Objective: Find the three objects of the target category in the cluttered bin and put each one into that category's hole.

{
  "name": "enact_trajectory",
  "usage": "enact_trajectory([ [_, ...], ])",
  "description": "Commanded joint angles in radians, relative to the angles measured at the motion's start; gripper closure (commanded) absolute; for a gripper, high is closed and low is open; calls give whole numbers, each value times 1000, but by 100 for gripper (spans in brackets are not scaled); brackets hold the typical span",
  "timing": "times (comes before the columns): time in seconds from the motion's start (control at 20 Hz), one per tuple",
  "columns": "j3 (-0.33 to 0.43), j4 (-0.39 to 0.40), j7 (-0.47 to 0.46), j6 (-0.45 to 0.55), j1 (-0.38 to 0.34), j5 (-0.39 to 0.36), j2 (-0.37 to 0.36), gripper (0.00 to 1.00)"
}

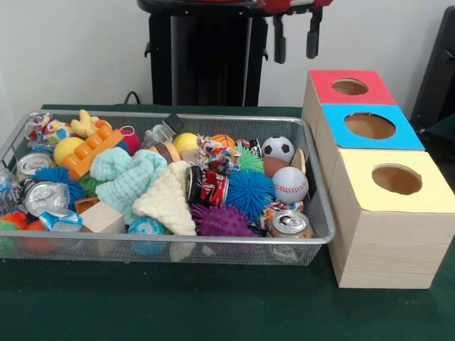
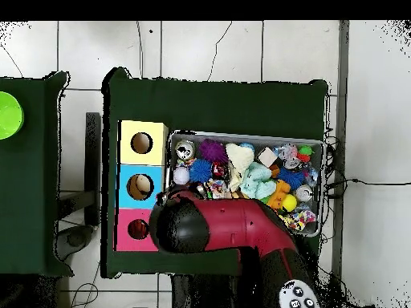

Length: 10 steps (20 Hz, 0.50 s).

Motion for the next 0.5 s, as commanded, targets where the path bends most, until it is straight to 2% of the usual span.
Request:
enact_trajectory([
  [0.05, 154, -115, -254, 133, -123, -51, 95, 0],
  [0.15, 137, -181, -308, 202, -144, -130, 141, 0],
  [0.3, 170, -226, -390, 191, -211, -216, 203, 0],
  [0.5, 211, -301, -455, 229, -271, -300, 263, 0],
])
